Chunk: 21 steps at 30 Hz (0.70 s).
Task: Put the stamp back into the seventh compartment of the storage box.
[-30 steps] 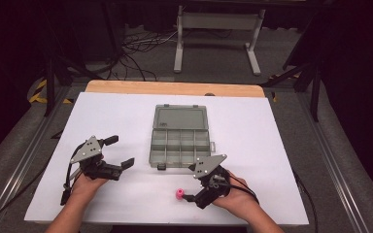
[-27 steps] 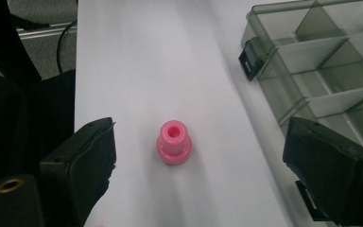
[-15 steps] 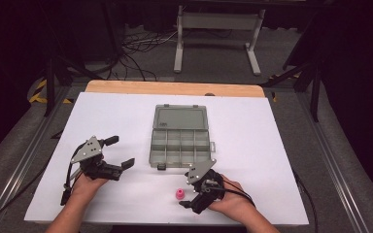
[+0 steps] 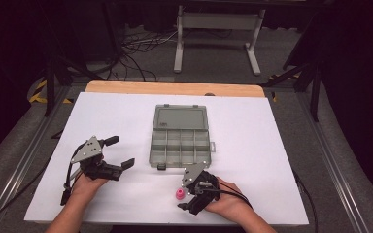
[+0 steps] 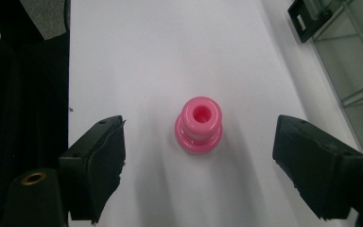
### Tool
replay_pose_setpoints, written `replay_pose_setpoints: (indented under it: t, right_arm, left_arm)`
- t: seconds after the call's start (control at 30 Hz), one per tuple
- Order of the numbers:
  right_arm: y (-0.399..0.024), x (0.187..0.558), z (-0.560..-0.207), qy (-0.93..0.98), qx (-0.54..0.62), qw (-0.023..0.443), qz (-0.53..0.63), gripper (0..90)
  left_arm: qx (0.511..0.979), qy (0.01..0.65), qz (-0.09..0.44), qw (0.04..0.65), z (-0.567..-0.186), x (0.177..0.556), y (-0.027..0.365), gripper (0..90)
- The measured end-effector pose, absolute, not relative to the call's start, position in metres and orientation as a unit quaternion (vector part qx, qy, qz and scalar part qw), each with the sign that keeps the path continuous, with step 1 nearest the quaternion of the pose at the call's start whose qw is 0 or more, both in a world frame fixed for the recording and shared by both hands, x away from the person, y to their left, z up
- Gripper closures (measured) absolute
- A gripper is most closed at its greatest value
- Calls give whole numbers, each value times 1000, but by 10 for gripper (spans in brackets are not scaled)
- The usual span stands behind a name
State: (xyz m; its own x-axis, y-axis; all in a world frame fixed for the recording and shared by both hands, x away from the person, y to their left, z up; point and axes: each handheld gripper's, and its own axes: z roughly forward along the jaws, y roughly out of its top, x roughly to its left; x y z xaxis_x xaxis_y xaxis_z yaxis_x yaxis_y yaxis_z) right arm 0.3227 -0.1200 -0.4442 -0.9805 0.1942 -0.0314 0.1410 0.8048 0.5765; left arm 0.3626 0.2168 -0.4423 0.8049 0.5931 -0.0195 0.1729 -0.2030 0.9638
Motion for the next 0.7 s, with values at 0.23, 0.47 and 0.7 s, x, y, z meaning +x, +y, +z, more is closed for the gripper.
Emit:
replay_pose_setpoints:
  t: [0.23,0.47,0.7]
  right_arm:
    - [-116,325,-447,953,88,43,286,261]
    - [-110,324,-448,955,87,51,278,371]
    - [-104,325,-449,956,85,62,275,561]
  left_arm:
    - [756,251,182,577,-443,363,216,3]
    - [757,253,180,575,-443,363,216,3]
    - [756,250,182,576,-443,363,216,3]
